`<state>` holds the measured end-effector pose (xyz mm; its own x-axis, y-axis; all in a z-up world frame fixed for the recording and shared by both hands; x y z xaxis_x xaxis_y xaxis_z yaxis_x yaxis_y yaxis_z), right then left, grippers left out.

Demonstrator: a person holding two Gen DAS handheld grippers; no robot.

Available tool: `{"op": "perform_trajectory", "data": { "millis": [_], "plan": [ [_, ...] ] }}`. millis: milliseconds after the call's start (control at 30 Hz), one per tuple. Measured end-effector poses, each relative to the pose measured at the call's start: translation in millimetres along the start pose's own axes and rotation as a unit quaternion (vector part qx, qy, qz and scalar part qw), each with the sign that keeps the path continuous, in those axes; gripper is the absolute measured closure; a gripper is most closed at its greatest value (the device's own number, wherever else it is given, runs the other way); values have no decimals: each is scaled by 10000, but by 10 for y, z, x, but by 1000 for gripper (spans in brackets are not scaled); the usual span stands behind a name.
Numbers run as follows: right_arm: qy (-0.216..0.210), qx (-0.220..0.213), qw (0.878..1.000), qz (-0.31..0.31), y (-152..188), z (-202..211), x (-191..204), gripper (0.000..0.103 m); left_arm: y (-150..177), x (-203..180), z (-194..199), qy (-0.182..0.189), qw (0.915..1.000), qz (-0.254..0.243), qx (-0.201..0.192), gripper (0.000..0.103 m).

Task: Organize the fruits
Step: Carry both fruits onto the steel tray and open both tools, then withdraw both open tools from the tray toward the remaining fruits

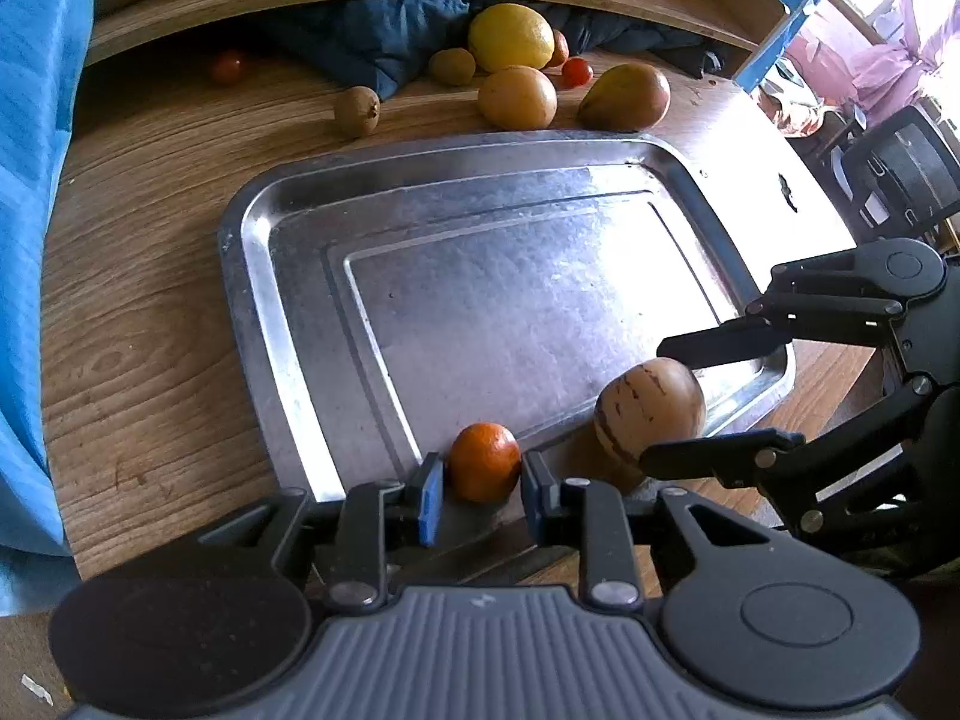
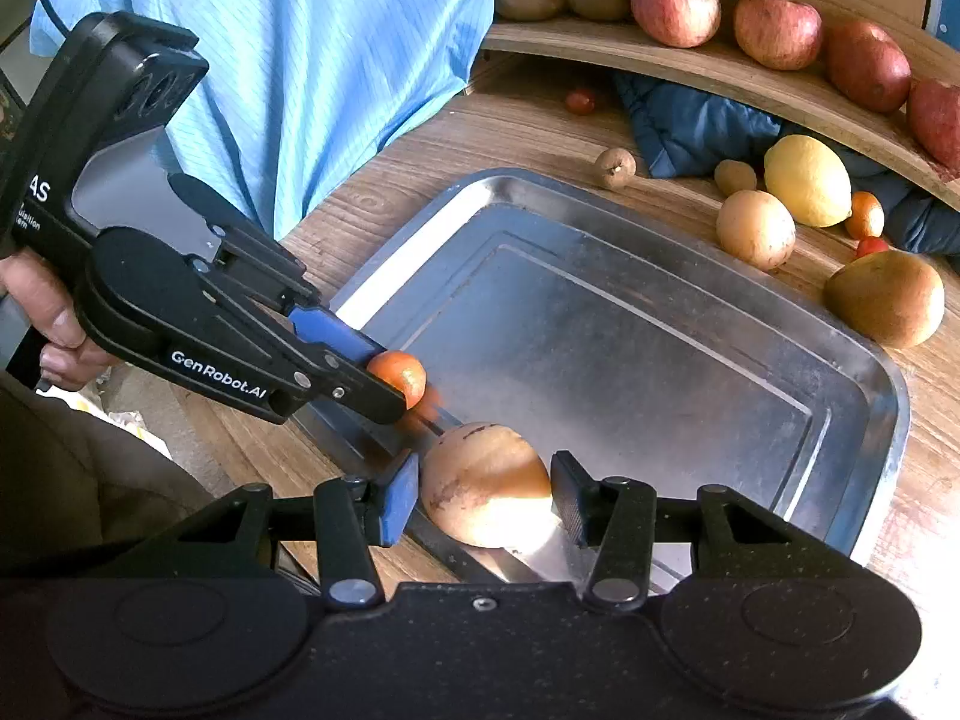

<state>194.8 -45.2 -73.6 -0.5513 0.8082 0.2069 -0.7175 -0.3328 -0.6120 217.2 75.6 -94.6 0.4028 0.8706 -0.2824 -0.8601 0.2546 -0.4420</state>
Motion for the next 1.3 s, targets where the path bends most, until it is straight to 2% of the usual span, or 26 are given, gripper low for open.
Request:
{"op": "perform_trajectory", "data": {
  "millis": [100,200,433,633,767,933,1133,1300],
  "plan": [
    [-1,-2,10000,-40,3,2,-10,52,-9,-8,-21,1,10000,-53,35,72],
    [-17,9,10000,-83,6,-2,-32,51,-26,-6,-26,1,10000,-89,34,61],
    [-53,90,9998,-176,29,44,-107,30,-62,13,31,-26,9998,-193,45,34],
    [-16,252,9995,-187,45,144,-218,19,-97,82,183,-129,9991,-387,105,16],
    [95,306,9993,-198,83,239,-313,13,-136,159,231,-334,9979,-525,185,11],
    [364,333,9985,-220,100,296,-405,8,-210,261,259,-596,9969,-502,91,7],
    [862,139,9959,-236,24,282,-505,1,-311,284,233,-831,9958,-385,-101,6],
    [1233,-83,9922,-191,-70,228,-551,1,-424,271,181,-973,9943,-376,-207,5]
  ]
}}
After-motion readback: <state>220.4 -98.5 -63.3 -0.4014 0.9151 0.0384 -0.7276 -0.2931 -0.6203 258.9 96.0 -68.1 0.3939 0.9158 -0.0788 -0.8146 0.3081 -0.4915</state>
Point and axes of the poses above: each gripper's, at about its wrist camera, not at the fingertips, and z roughly against the way its jaws point, x to its left, y to its underside, the point moved 2 cm from there along -z, roughly the way its jaws point, and after that the axes turned 11 degrees about -x, right-handed, at the moved point
